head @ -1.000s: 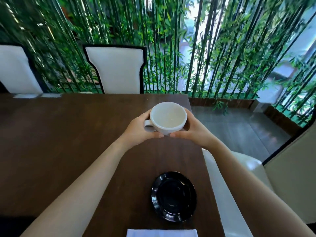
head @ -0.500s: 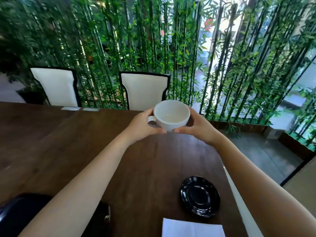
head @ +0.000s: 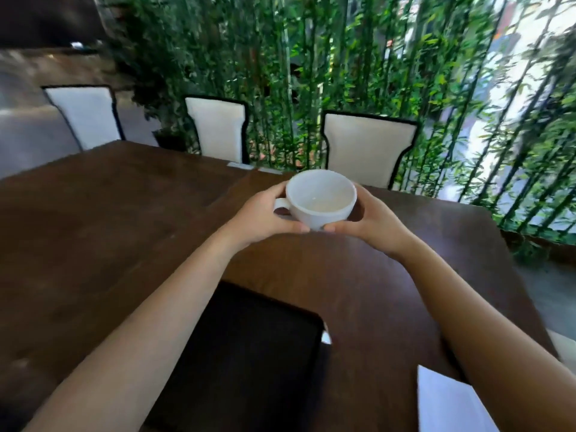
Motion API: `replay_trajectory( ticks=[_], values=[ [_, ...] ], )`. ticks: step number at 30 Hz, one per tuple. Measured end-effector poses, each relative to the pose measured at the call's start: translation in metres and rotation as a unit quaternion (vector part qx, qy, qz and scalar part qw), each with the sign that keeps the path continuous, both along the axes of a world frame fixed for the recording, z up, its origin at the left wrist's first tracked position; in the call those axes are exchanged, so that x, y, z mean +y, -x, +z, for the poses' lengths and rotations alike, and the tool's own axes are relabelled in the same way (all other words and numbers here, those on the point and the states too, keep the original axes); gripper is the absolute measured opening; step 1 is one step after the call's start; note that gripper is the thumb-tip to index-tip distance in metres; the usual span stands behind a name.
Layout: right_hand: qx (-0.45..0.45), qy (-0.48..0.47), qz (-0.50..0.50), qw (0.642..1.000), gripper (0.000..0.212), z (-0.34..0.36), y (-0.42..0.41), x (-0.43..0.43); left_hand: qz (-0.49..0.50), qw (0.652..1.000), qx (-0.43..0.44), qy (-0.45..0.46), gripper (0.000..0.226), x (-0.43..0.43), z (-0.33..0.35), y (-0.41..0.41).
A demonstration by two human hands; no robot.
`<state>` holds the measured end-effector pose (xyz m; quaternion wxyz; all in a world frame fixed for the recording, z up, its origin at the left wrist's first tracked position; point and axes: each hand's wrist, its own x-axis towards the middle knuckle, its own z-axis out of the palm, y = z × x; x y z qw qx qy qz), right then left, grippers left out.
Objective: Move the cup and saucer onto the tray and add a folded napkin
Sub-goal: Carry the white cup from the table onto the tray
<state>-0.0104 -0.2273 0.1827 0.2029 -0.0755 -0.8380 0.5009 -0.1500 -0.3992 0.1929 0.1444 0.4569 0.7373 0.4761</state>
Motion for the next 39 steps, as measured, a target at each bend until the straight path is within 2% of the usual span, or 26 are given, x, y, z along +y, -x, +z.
replay_trajectory(
  ticks=[8, 14, 18, 25, 39],
  values=[
    [-0.014, 0.021, 0.079, 0.997, 0.086, -0.056, 0.086, -0.101, 0.075, 0.995, -0.062, 0.024, 0.077, -0.122, -0.044, 0.048],
    [-0.052, 0.058, 0.113, 0.991, 0.091, -0.129, 0.128, -0.142, 0.122, 0.986, -0.099, 0.058, 0.076, -0.168, -0.11, 0.078],
    [-0.095, 0.081, 0.133, 0.983, 0.091, -0.187, 0.143, -0.149, 0.141, 0.98, -0.118, 0.081, 0.076, -0.175, -0.168, 0.088],
    [-0.118, 0.074, 0.13, 0.982, 0.093, -0.259, 0.154, -0.136, 0.141, 0.979, -0.089, 0.119, 0.085, -0.157, -0.246, 0.105],
    [-0.148, 0.071, 0.127, 0.978, 0.095, -0.286, 0.158, -0.127, 0.139, 0.977, -0.113, 0.119, 0.087, -0.148, -0.276, 0.114]
  ],
)
